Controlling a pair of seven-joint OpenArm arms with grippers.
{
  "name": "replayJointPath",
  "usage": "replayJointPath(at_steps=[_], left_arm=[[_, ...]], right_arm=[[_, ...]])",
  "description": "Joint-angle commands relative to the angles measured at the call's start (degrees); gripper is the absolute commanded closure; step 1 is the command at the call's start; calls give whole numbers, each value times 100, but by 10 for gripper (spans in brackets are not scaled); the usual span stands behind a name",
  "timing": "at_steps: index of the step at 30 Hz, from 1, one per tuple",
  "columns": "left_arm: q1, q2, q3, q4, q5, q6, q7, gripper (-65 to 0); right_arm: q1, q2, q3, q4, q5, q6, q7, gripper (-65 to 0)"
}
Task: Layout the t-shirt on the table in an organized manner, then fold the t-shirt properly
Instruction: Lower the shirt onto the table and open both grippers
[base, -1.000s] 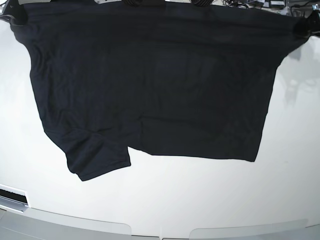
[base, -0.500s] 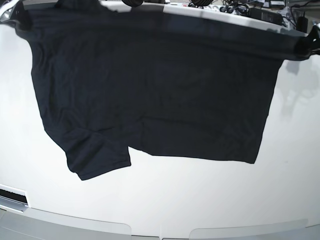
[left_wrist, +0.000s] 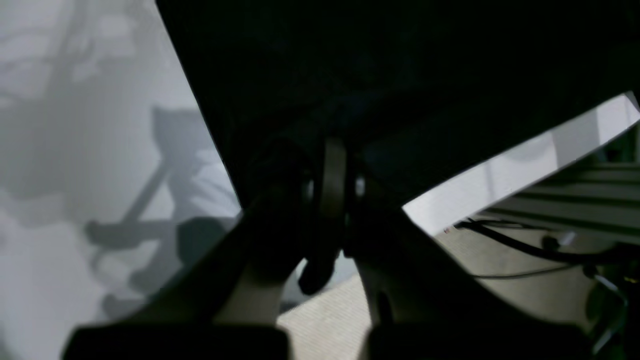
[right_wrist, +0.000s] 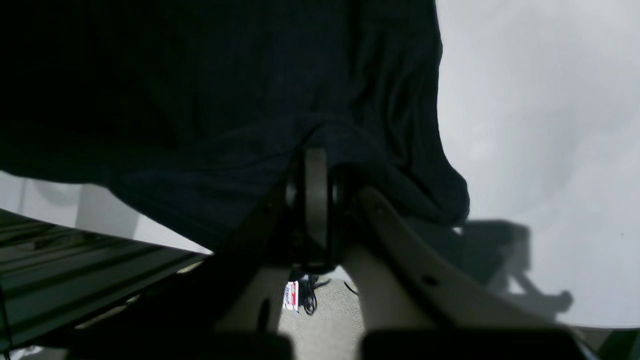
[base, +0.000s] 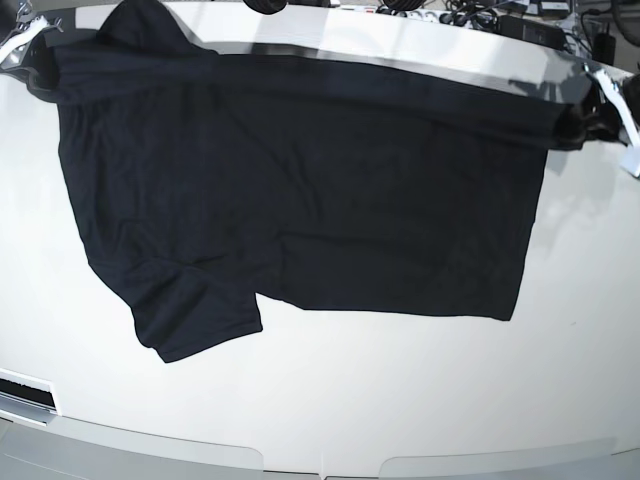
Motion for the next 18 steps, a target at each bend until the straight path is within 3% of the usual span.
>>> replayJointPath(at_steps=[1,13,14,16,18], left_arm=[[-24,-109,-44,50,-72,-30,-111,0],[-111,-96,-44,37,-52,-30,-352,0],[-111,-96,-46,37,-52,-30,-417,-63],[-111,-94,-46,37,-52,-30,-431,-211],[-111,-94,-46,37,-50,-30,-431,-296]], right_arm=[[-31,68,52,55,101,10,125,0],[61,70,42,55,125,10,127,0],[61,70,42,55,125,10,127,-9],[59,70,44,55,120,-24,127,-164],[59,70,44,55,98,-315,125,-323]])
